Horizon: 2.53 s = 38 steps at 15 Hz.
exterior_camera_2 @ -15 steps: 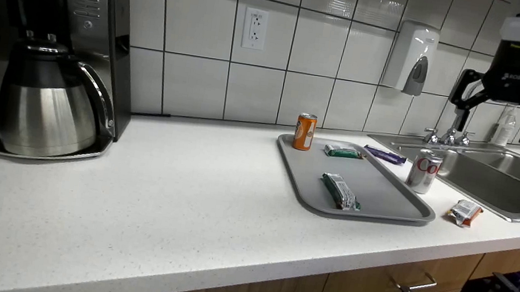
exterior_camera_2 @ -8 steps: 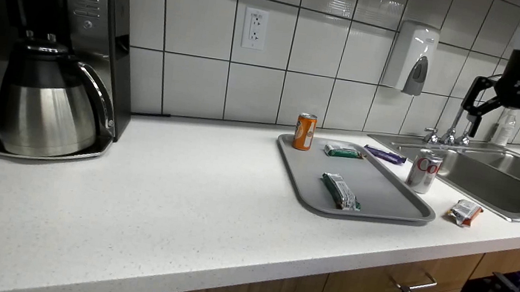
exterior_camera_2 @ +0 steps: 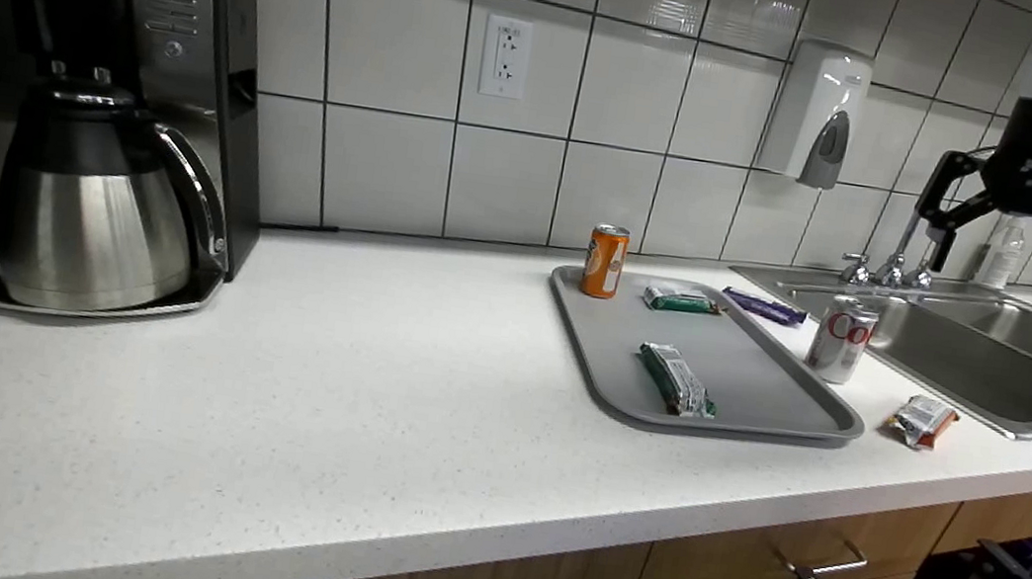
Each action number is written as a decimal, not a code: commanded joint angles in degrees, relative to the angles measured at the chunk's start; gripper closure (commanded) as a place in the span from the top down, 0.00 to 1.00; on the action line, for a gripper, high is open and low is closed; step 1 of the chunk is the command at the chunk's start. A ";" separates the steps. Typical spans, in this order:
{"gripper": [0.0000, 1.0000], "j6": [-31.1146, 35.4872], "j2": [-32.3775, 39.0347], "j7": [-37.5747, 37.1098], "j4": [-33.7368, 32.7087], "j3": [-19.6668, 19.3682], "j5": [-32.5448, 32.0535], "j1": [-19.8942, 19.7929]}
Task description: Put the packets on the grey tray.
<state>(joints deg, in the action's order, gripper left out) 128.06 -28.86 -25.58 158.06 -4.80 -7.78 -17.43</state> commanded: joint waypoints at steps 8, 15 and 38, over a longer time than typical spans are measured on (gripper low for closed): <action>1.00 8.49 8.27 -7.23 -2.41 0.21 -0.48 -4.39; 1.00 15.99 17.13 -13.21 -5.44 -0.27 -2.86 -5.91; 1.00 28.75 36.54 -22.09 -10.59 -12.22 -7.49 2.76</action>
<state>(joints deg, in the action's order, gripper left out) 155.24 5.54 -45.10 148.54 -14.95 -13.61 -16.61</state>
